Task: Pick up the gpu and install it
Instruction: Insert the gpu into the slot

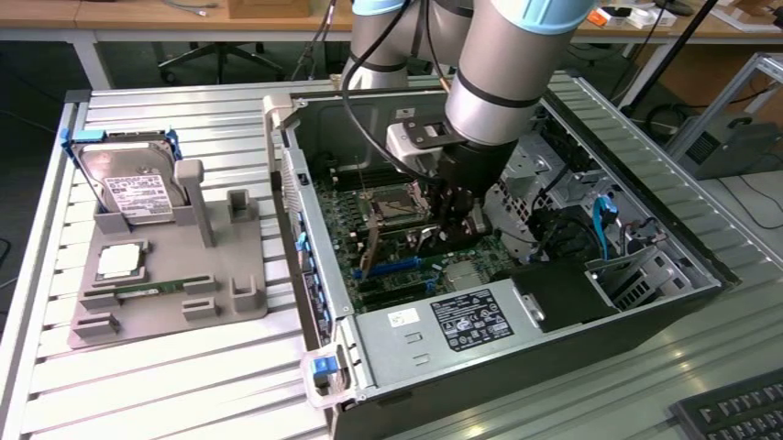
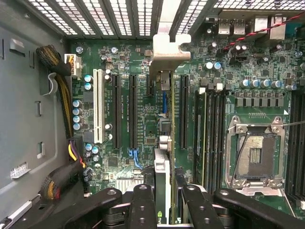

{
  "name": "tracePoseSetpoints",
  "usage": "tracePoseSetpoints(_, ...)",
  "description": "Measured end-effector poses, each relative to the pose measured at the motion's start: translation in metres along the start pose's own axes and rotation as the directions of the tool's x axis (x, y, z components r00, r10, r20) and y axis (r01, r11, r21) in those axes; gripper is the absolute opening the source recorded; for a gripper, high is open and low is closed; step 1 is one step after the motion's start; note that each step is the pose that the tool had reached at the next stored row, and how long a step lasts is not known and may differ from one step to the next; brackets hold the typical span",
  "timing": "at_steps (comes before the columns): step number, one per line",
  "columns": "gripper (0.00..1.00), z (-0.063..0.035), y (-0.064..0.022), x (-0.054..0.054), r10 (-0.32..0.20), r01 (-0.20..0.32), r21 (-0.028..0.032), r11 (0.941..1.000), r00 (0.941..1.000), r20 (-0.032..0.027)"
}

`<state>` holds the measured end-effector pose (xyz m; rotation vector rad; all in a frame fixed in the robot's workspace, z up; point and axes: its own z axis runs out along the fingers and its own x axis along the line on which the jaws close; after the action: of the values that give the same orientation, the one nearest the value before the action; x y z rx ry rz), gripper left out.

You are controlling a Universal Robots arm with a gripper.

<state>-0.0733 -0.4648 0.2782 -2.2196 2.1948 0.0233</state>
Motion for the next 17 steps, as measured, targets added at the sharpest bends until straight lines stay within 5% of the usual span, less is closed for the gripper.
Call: tracePoseSetpoints(17,0.27,0.0018,0.0082,0.0020,-0.001,0.001,0.0000,1.0000,1.0000,-0.0001)
